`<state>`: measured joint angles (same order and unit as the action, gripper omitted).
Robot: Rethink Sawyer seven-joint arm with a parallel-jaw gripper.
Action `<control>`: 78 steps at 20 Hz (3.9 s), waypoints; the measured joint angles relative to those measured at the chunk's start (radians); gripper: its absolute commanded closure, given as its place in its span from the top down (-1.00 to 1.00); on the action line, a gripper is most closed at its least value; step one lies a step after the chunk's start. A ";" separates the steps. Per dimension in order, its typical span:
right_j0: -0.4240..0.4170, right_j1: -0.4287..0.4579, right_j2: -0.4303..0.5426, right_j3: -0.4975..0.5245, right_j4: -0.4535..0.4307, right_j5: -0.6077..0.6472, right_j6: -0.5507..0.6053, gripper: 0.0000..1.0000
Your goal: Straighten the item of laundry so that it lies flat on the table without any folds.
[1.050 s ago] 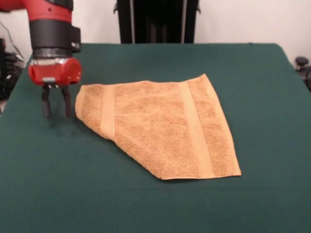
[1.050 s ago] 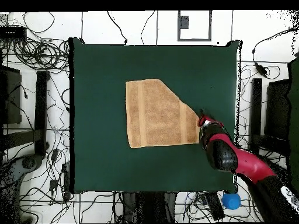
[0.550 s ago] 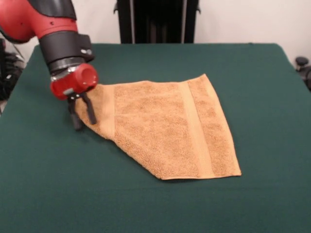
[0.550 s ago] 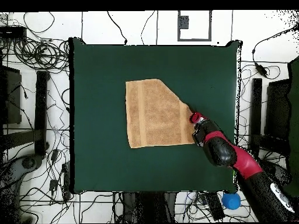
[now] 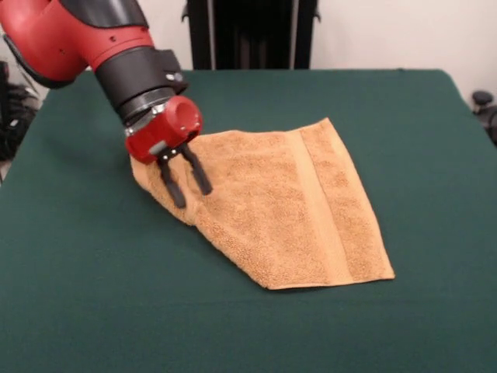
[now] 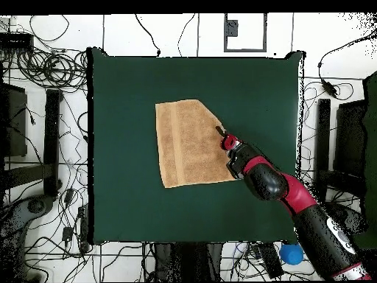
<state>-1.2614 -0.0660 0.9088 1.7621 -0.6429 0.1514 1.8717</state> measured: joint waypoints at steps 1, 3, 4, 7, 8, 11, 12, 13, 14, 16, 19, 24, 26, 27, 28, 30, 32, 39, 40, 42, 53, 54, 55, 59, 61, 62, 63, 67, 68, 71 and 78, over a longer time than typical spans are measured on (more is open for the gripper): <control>0.000 0.005 0.009 0.000 0.000 0.010 0.000 1.00; 0.000 0.014 0.030 0.000 0.000 0.032 0.000 1.00; 0.000 0.015 0.032 0.000 0.000 0.034 0.000 1.00; 0.001 0.017 0.045 0.001 0.000 0.039 0.000 1.00; 0.001 0.017 0.046 0.001 0.000 0.039 0.000 1.00; 0.001 0.017 0.052 0.001 -0.001 0.039 0.000 1.00; 0.001 0.017 0.053 0.001 -0.001 0.039 0.000 1.00; 0.002 0.017 0.056 0.001 -0.001 0.039 0.000 1.00; 0.005 0.017 0.061 0.001 -0.001 0.039 0.000 1.00; 0.009 0.017 0.063 0.001 -0.001 0.039 0.000 1.00; 0.028 0.015 0.064 0.001 -0.001 0.039 0.000 1.00; 0.061 0.014 0.064 0.001 -0.001 0.039 0.000 1.00; 0.068 0.014 0.064 0.001 -0.002 0.039 0.000 1.00; 0.075 0.012 0.064 0.001 -0.007 0.039 0.000 1.00; 0.085 0.003 0.060 0.001 -0.015 0.039 0.000 1.00; 0.109 -0.032 0.044 0.002 -0.040 0.033 0.000 1.00; 0.139 -0.089 0.015 0.002 -0.069 0.017 0.000 1.00; 0.127 -0.221 0.007 0.003 -0.124 0.004 0.000 1.00; 0.116 -0.227 0.010 0.002 -0.124 0.004 0.000 1.00; 0.079 -0.239 0.017 -0.001 -0.125 0.004 0.000 1.00; -0.064 -0.140 0.062 -0.034 -0.126 0.044 0.000 1.00; -0.078 -0.112 0.071 -0.038 -0.126 0.052 0.000 1.00; -0.086 -0.094 0.076 -0.040 -0.126 0.057 0.000 1.00; -0.108 -0.009 0.095 -0.042 -0.127 0.076 0.000 1.00; -0.108 0.040 0.105 -0.042 -0.127 0.087 0.000 1.00; -0.107 0.048 0.107 -0.042 -0.128 0.090 0.000 1.00; -0.107 0.056 0.109 -0.042 -0.128 0.092 0.000 1.00; -0.101 0.093 0.127 -0.042 -0.130 0.113 0.000 1.00; -0.100 0.099 0.133 -0.041 -0.130 0.118 0.000 1.00; -0.096 0.105 0.144 -0.042 -0.131 0.127 0.000 1.00; -0.082 0.105 0.155 -0.041 -0.134 0.131 0.000 1.00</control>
<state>-1.3436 0.0390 1.0642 1.7206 -0.7765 0.2823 1.8715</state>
